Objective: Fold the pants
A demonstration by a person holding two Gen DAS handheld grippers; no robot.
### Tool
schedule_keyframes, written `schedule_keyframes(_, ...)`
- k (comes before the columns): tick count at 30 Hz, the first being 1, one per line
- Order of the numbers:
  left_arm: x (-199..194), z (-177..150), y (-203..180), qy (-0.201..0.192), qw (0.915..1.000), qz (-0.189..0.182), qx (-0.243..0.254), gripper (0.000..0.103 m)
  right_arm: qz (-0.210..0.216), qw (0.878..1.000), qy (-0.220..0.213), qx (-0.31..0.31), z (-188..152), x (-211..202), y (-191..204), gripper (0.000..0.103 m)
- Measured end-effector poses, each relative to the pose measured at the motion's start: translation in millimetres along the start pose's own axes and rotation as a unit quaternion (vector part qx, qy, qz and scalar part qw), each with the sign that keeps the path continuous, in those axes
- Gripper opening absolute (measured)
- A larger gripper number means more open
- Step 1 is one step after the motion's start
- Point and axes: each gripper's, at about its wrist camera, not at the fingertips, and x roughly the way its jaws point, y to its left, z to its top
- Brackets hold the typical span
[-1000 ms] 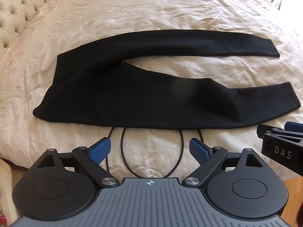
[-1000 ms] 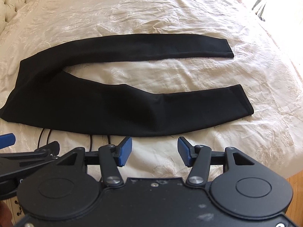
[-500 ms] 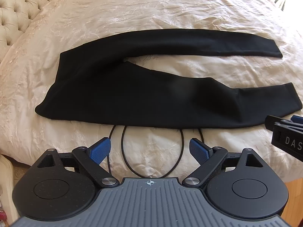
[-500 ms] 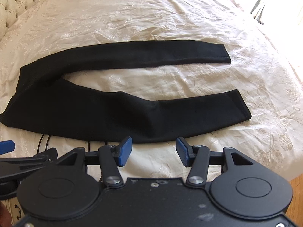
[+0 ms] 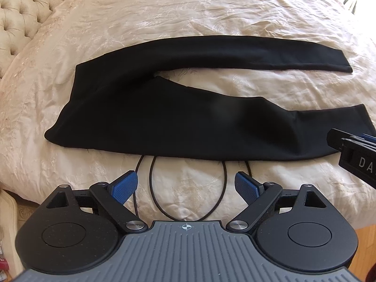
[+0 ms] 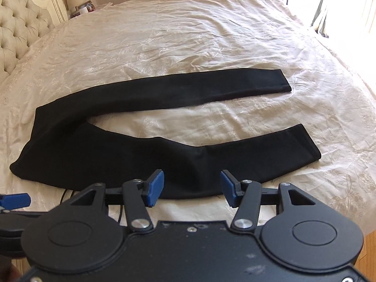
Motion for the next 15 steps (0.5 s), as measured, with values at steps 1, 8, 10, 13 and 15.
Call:
schedule_keyframes(1,0,0,1,0.000,1.0000,-0.002,-0.002,0.089,-0.001,1.000,0.004,0.007,0,1,-1,0.054)
schedule_keyframes(8,7,2,12,-0.001,0.9999,-0.002,-0.017,0.082,-0.008,0.999,0.042,0.011,0,18,-2,0.049)
schedule_keyframes(10,8,3,14,-0.007,0.9999,0.005,-0.014,0.082,-0.011,0.999,0.045,0.009,0,22,0,0.049)
schedule_keyframes(13,12,9,14,-0.008,0.9999,0.006,-0.002,0.082,-0.007,0.998,0.056,0.013,3,29,2,0.049)
schedule_keyframes(15,16,14,13,0.000,1.0000,0.001,0.005,0.082,-0.006,0.998,0.066,0.017,5,34,4,0.049)
